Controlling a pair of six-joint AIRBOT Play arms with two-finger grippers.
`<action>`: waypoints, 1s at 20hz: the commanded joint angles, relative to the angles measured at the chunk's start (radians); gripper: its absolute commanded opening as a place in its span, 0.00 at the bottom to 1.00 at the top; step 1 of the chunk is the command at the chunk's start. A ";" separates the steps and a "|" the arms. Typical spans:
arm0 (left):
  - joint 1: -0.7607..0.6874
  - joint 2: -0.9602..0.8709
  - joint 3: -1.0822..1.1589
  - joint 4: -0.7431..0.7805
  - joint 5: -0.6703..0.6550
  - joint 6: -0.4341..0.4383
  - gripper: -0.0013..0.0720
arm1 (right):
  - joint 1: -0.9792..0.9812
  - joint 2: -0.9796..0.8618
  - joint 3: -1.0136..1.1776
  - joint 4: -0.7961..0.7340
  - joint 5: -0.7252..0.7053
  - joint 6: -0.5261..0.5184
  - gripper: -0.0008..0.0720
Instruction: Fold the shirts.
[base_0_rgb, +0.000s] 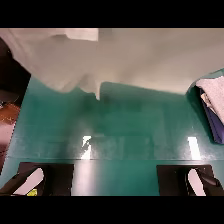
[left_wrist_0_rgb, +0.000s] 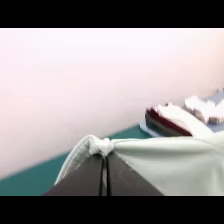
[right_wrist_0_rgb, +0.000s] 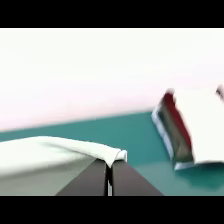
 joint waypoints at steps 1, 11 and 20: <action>0.001 0.061 0.083 -0.013 0.078 -0.002 0.06 | -0.056 0.008 0.183 0.002 -0.021 -0.050 0.03; 0.001 0.113 -0.190 0.102 -0.060 -0.182 0.06 | -0.095 -0.185 0.346 0.060 0.333 0.029 0.03; -0.233 -0.255 -0.726 0.404 -0.058 -0.200 0.06 | 0.192 -0.686 -0.068 -0.005 0.480 0.071 0.03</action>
